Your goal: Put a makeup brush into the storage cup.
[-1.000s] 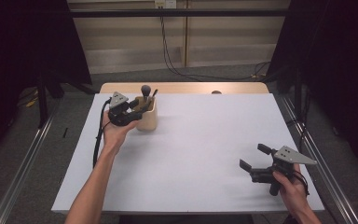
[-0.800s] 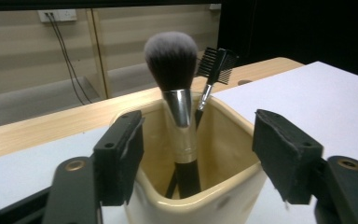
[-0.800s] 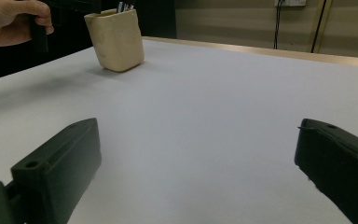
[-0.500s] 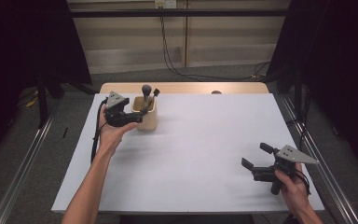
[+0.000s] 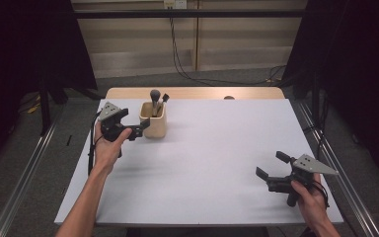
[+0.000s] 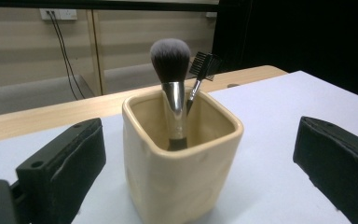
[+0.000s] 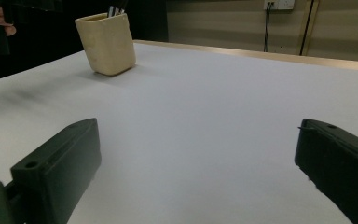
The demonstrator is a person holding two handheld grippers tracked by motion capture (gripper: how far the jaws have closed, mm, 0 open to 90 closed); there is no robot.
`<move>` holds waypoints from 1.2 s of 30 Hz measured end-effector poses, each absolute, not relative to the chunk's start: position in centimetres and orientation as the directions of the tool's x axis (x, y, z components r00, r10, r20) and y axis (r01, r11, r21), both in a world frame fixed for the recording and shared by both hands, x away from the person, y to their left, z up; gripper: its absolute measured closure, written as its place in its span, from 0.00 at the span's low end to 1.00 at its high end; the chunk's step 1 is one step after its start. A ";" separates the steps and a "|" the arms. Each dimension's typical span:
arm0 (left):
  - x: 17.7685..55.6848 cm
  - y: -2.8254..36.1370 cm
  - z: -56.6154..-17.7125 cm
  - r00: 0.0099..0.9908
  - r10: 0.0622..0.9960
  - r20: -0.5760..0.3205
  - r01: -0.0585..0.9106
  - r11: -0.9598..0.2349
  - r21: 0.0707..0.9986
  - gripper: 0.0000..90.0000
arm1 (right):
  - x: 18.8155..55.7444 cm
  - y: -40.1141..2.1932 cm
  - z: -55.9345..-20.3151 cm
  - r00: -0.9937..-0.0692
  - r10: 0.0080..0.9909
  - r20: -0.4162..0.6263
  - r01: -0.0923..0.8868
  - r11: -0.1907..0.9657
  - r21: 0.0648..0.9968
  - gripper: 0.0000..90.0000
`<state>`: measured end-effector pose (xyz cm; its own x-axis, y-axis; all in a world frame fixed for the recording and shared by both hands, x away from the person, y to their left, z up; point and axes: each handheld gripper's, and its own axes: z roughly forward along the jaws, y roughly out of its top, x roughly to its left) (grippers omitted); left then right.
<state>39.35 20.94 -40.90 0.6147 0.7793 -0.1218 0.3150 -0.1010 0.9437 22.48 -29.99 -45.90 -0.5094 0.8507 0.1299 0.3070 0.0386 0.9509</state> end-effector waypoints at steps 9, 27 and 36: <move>37.2 21.6 -40.6 0.627 0.773 -0.103 0.297 -0.115 0.948 0.02 | 22.4 -29.9 -45.9 -0.509 0.852 0.126 0.307 0.043 0.951 0.00; 32.6 23.3 -41.7 0.613 0.784 -0.102 0.287 -0.101 0.953 0.04 | 22.0 -30.1 -45.8 -0.498 0.858 0.125 0.304 0.038 0.952 0.00; 30.4 24.0 -42.5 0.600 0.794 -0.098 0.283 -0.096 0.954 0.04 | 22.0 -30.2 -45.8 -0.498 0.859 0.124 0.305 0.040 0.952 0.00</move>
